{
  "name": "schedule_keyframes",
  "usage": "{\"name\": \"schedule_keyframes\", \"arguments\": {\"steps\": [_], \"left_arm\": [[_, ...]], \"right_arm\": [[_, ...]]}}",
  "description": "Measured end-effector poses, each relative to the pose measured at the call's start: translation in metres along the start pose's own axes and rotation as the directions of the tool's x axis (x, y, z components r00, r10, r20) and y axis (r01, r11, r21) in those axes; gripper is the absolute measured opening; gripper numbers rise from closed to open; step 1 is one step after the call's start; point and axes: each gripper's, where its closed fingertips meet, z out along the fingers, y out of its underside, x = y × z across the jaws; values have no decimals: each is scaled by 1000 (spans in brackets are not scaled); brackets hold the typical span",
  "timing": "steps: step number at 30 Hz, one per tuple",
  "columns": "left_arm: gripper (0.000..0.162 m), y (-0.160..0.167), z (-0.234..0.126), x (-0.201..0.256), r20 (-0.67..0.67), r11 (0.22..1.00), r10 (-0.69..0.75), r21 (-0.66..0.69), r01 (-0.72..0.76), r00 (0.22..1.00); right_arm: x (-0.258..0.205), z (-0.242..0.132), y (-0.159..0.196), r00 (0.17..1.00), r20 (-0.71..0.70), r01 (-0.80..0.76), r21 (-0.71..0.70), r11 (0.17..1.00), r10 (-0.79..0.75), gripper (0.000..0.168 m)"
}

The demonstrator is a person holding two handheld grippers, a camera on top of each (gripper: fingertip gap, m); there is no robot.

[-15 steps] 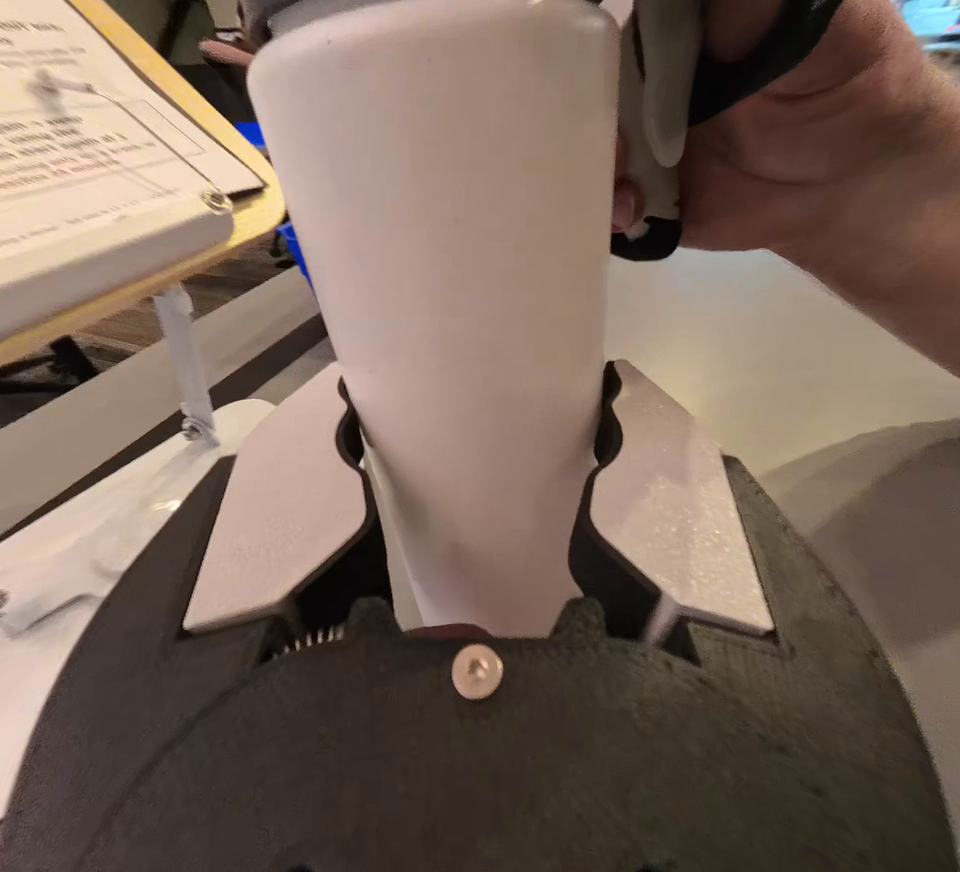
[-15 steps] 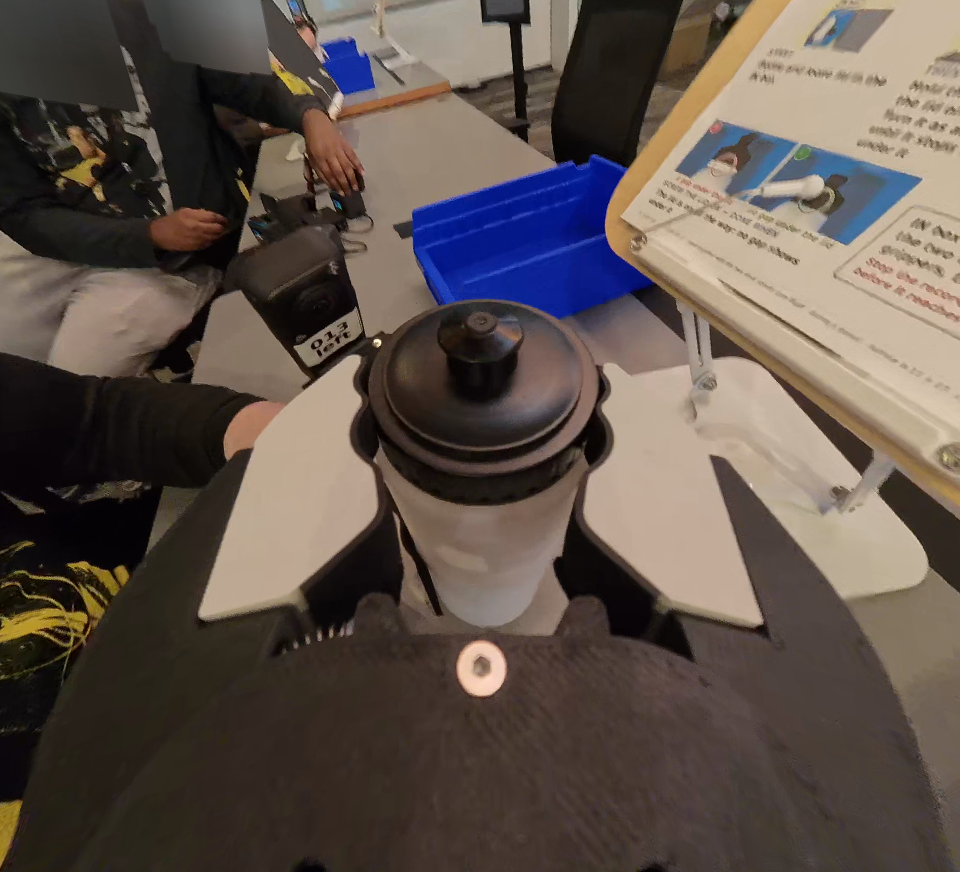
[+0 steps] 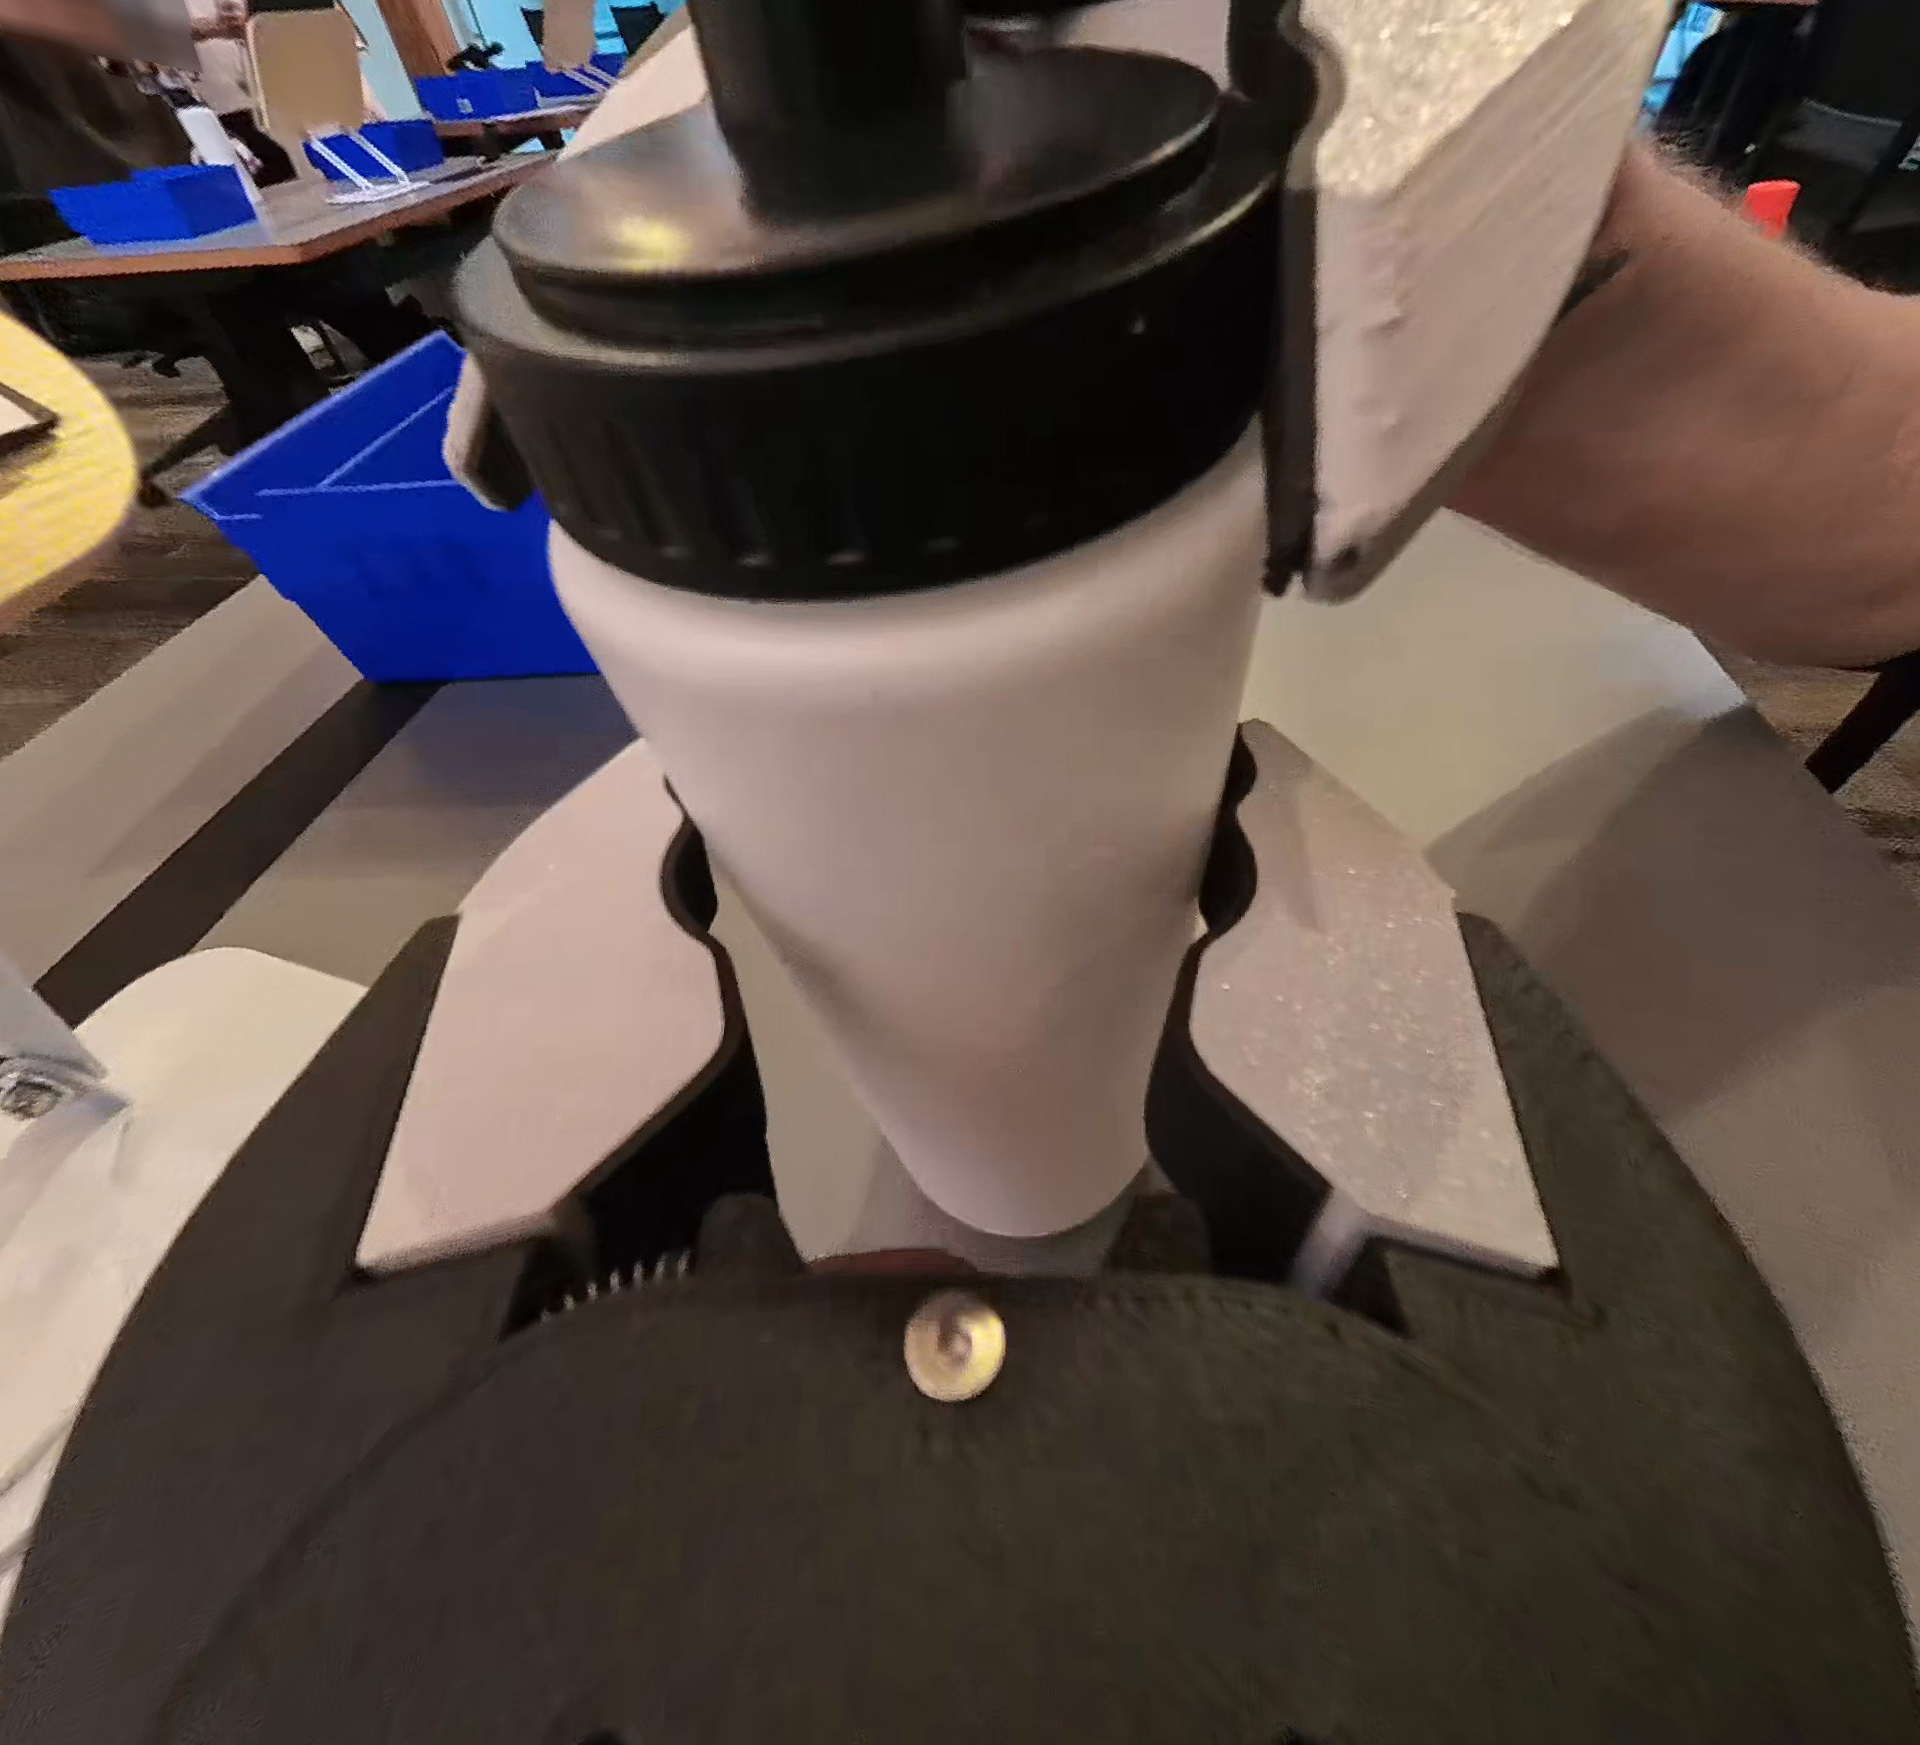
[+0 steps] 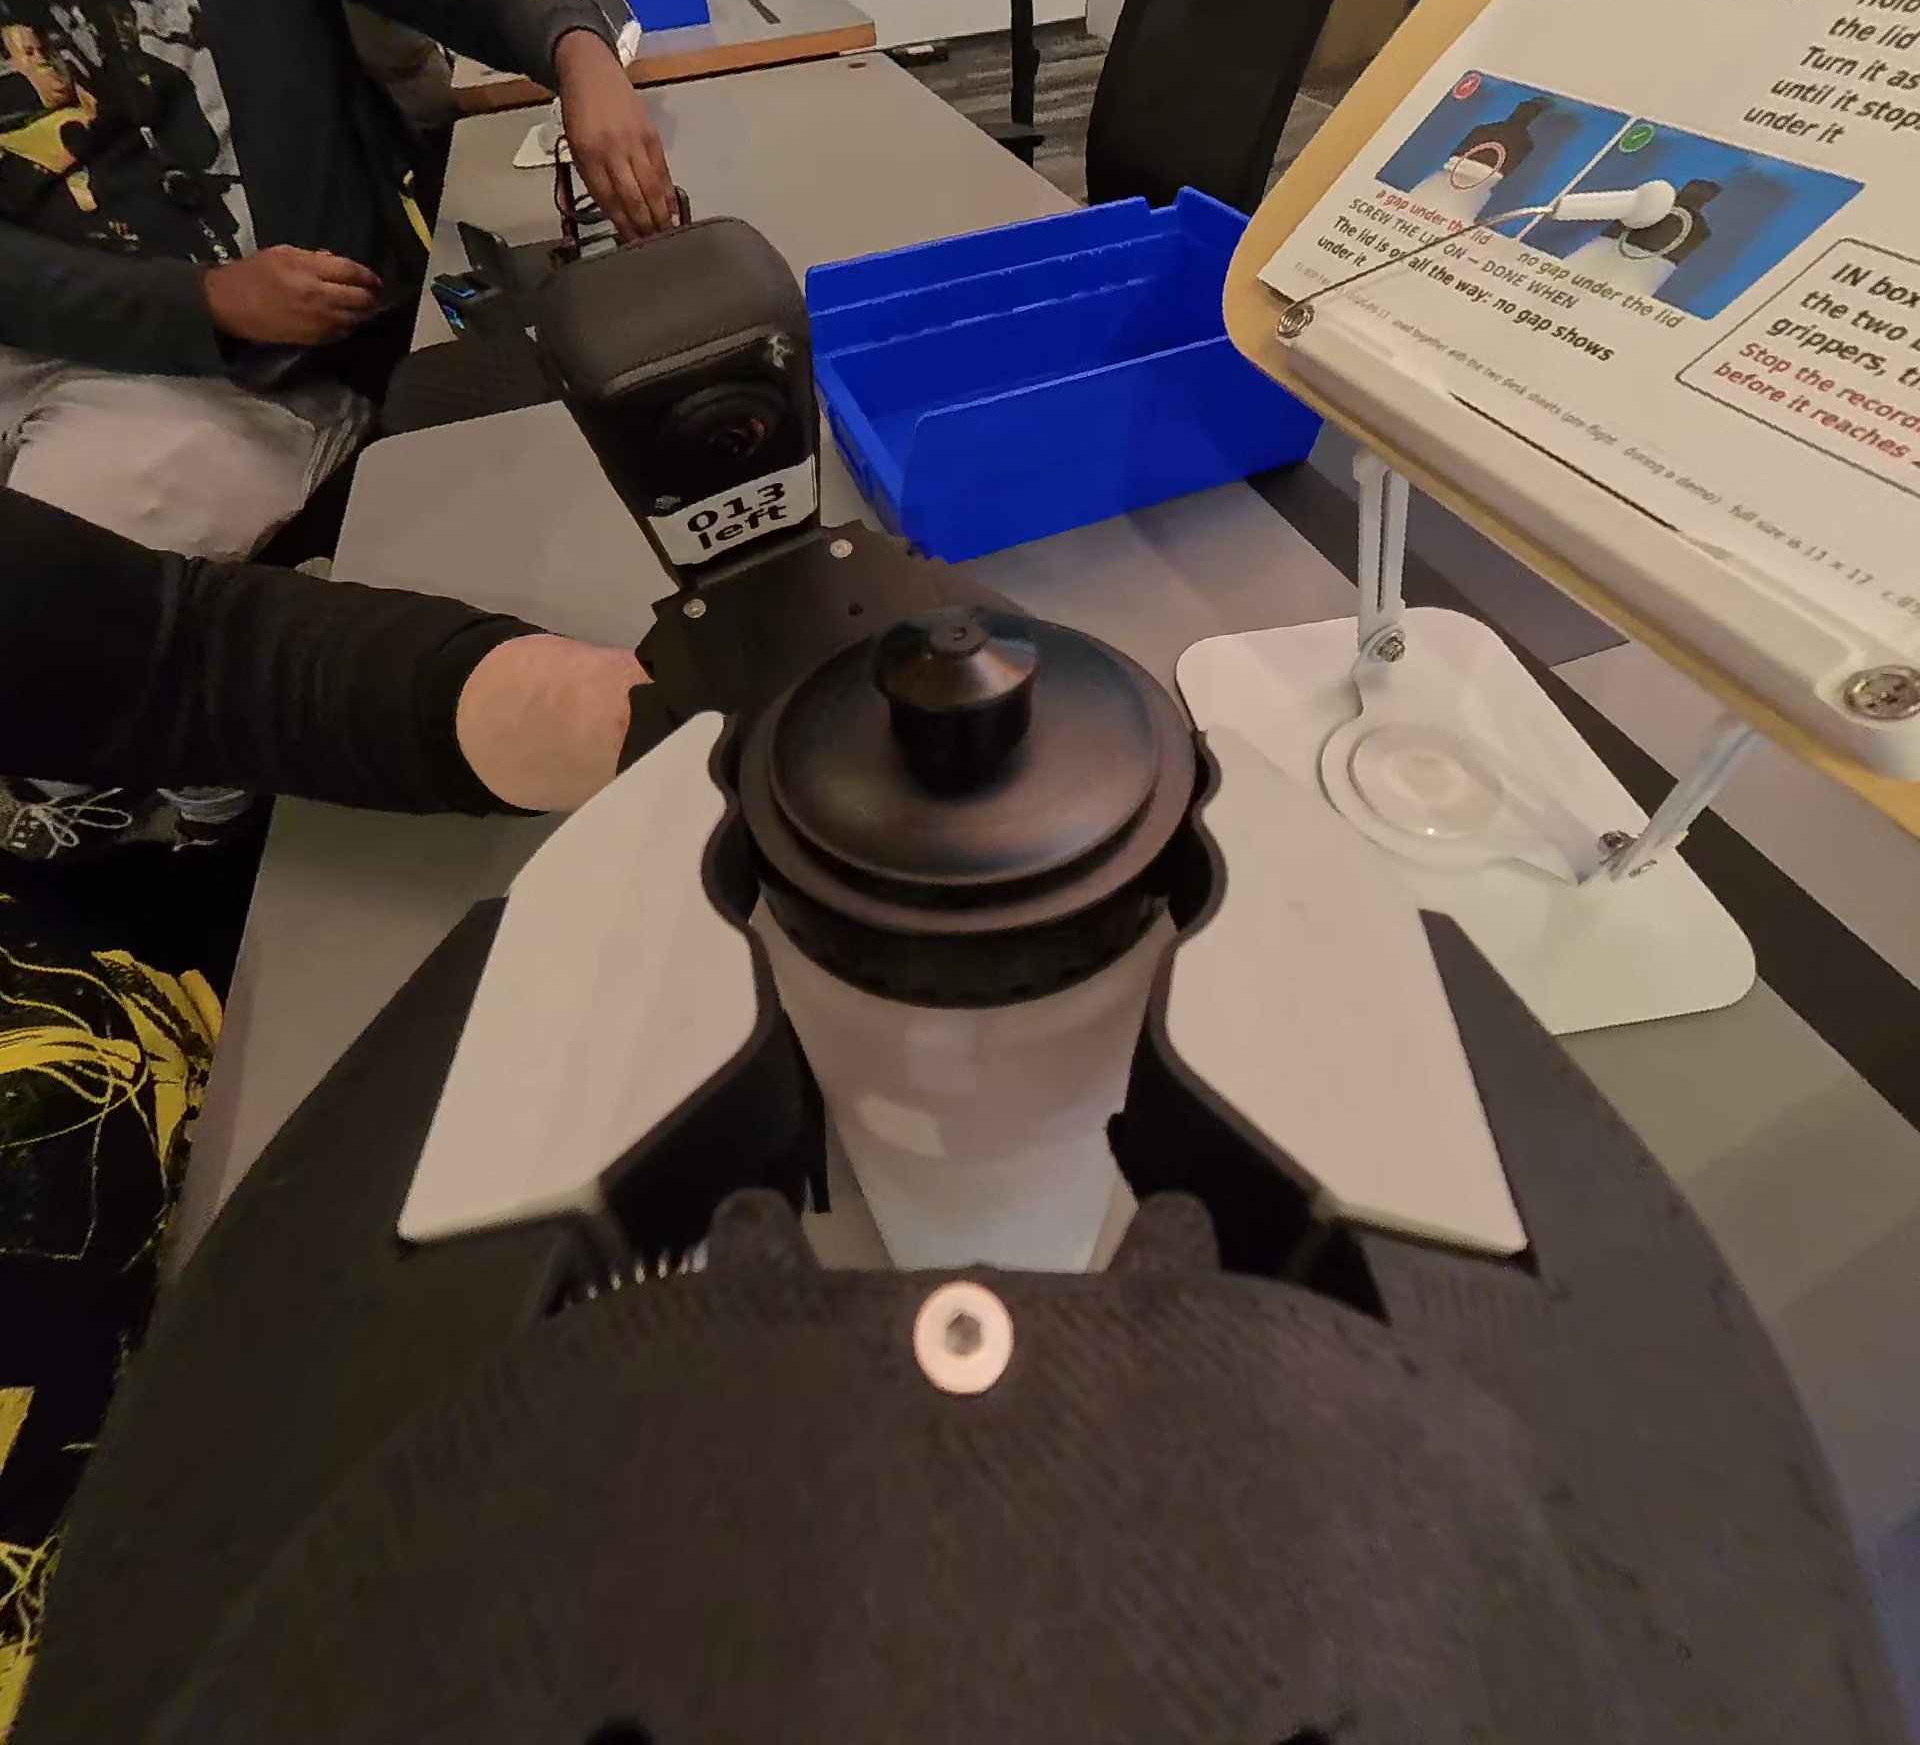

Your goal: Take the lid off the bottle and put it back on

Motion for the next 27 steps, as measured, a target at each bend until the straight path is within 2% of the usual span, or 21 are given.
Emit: {"name": "schedule_keyframes", "arguments": {"steps": [9, 15, 20, 23, 27], "left_arm": [[91, 8, 13, 11, -23, 997, 27, -66, -28, 999], [90, 7, 20, 13, -18, 996, 51, -73, -52, 999], [90, 7, 21, 12, -15, 997, 40, -69, -41, 999], [90, 7, 21, 12, -14, 997, 42, -71, -43, 999], [90, 7, 22, 11, -13, 997, 40, -69, -41, 999]], "right_arm": [[-2, -16, 15, 1000, -13, -14, 24, 1000, 15, 79], [2, -32, 11, 997, -41, -59, -30, 998, 58, 86], [7, -54, 10, 993, -119, -53, -305, 951, 17, 85], [-1, -58, 15, 995, -101, -64, -501, 863, 15, 83], [-5, -55, 17, 996, -83, -76, -665, 743, 28, 77]]}}
